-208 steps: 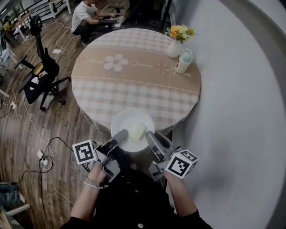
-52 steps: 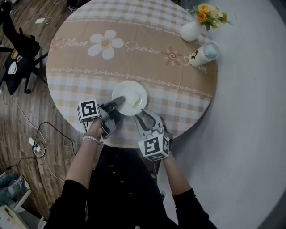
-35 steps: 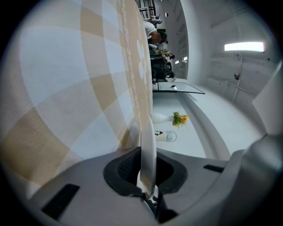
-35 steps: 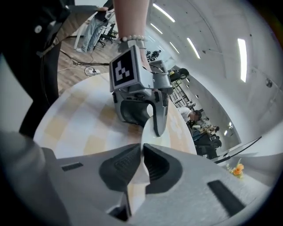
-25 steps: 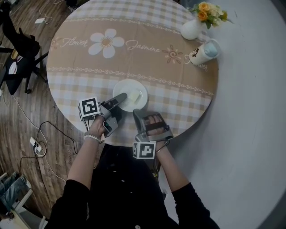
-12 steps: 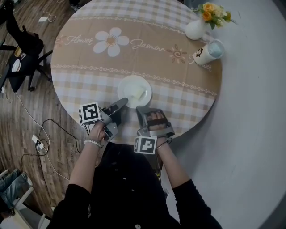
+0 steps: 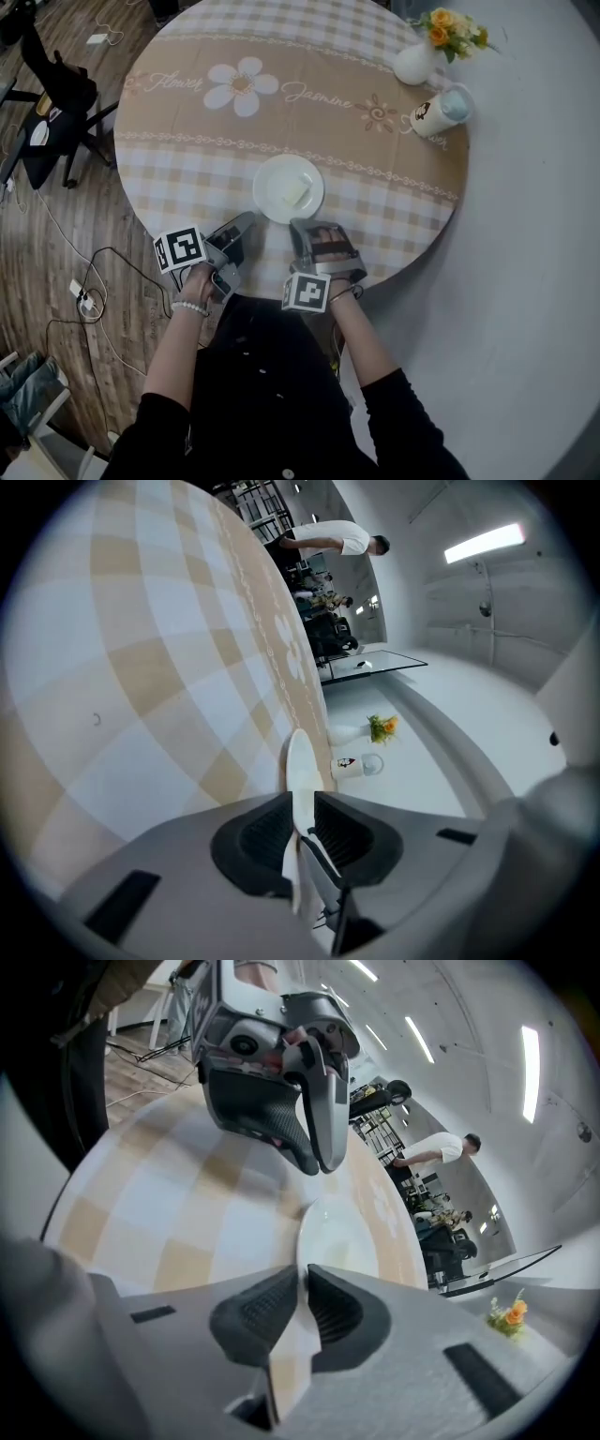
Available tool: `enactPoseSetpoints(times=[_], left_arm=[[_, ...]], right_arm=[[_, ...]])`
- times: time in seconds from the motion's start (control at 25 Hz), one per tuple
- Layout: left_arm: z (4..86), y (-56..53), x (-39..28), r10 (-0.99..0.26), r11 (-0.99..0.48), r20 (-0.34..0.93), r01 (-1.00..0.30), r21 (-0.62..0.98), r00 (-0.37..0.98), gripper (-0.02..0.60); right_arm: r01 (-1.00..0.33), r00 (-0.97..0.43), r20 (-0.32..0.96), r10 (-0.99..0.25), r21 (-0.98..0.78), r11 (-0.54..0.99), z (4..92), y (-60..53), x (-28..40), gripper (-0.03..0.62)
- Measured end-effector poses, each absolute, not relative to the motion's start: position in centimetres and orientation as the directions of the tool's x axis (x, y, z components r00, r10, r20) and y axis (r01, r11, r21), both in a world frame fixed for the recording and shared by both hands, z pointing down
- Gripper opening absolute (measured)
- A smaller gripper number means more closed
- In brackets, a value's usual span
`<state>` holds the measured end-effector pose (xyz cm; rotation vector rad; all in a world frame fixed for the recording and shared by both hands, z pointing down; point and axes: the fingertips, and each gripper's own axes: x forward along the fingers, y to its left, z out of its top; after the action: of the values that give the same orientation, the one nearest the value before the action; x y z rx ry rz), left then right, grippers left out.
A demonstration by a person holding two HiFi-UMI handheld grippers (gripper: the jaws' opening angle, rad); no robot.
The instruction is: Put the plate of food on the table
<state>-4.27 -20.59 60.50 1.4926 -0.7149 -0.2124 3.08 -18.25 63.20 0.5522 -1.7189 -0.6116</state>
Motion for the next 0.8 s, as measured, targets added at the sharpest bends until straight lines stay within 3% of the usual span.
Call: enactPoseSetpoints(times=[0.28,0.48,0.64,0.8], left_arm=[[59.2,-20.5,-5.7,-0.586,-0.004,0.322,-0.4,0.917,0.743,0.017],[57.2,-20.7,-6.6,-0.608,-0.162,0.337,-0.527,0.834,0.719,0.008],[54.4,-20.7,-6.5,-0.623,-0.289,0.316,-0.587,0.756,0.715,0.006],[51.5,-20.5,-6.2,-0.643,-0.355,0.27,-0.591,0.724,0.717,0.005]], right_arm=[[-0.151,-0.239,0.771,-0.591,0.572,0.807,63.6,-18.2,3.1,0.022],[-0.474,-0.302,0.78,-0.548,0.375,0.796,62.5,-18.2,3.6,0.08],[-0.607,-0.371,0.72,-0.586,0.29,0.74,59.5,-18.1,3.5,0.076],[-0.746,-0.397,0.638,-0.66,0.195,0.637,56.0,-18.3,4.2,0.034]])
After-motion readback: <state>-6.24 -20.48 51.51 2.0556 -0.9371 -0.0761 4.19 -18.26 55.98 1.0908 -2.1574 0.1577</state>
